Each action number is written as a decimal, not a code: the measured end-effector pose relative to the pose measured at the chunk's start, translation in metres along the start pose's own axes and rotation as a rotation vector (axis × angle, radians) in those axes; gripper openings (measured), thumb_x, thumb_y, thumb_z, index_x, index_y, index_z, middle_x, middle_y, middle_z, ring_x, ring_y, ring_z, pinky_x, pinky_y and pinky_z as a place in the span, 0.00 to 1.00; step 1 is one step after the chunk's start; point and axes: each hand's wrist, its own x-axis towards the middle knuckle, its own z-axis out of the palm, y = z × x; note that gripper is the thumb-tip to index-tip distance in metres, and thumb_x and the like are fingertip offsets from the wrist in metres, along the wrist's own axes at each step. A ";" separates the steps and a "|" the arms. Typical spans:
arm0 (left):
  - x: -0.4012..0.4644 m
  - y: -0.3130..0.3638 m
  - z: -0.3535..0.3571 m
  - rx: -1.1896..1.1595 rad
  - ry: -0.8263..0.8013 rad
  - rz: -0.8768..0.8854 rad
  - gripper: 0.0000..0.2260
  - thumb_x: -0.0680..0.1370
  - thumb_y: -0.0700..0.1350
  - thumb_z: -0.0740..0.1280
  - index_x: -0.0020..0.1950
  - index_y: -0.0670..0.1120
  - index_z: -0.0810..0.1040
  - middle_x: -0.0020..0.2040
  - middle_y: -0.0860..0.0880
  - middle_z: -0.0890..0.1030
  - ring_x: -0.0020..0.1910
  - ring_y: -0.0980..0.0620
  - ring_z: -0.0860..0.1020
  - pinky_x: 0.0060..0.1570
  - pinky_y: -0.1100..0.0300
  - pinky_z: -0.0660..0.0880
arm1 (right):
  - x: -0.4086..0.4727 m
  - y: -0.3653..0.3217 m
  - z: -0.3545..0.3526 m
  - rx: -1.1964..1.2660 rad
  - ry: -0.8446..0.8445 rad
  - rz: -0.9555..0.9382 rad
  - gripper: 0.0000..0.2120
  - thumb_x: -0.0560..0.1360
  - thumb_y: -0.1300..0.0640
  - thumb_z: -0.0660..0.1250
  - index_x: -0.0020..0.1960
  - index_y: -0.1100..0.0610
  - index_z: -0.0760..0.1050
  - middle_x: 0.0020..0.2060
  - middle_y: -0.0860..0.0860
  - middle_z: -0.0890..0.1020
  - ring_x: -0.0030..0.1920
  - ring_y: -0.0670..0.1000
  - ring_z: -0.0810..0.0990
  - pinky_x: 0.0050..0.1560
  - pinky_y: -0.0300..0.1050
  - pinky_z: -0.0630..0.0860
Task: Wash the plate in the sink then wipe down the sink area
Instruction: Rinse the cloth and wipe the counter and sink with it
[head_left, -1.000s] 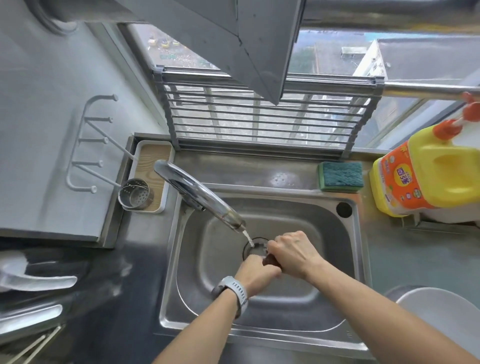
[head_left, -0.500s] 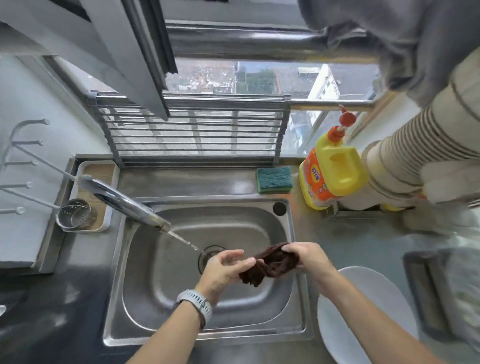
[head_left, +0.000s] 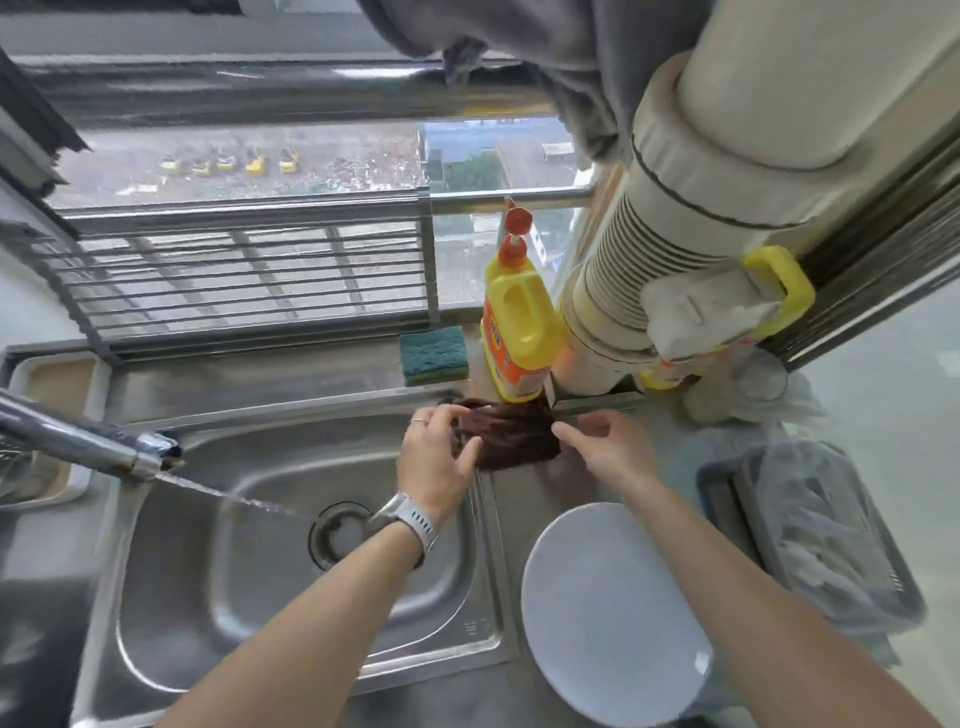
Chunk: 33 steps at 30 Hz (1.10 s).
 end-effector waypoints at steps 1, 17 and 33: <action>-0.004 0.000 0.005 0.088 -0.015 0.155 0.15 0.74 0.44 0.74 0.61 0.48 0.81 0.59 0.46 0.79 0.59 0.46 0.77 0.61 0.56 0.73 | -0.003 0.009 -0.005 -0.059 0.030 -0.053 0.24 0.67 0.36 0.75 0.55 0.51 0.79 0.52 0.49 0.84 0.53 0.52 0.83 0.59 0.54 0.79; 0.015 -0.011 0.043 0.760 -0.270 0.757 0.23 0.83 0.53 0.55 0.79 0.56 0.66 0.68 0.39 0.75 0.64 0.38 0.75 0.64 0.45 0.76 | -0.036 0.109 -0.032 -0.540 -0.181 -0.538 0.16 0.82 0.59 0.59 0.68 0.49 0.71 0.58 0.50 0.74 0.51 0.57 0.80 0.51 0.52 0.76; -0.011 -0.004 0.066 0.677 -0.479 0.632 0.26 0.85 0.55 0.45 0.83 0.51 0.53 0.83 0.49 0.56 0.82 0.48 0.52 0.80 0.48 0.55 | -0.133 0.052 -0.127 -0.379 0.544 -0.901 0.09 0.80 0.62 0.63 0.60 0.60 0.73 0.40 0.55 0.82 0.38 0.54 0.78 0.35 0.39 0.69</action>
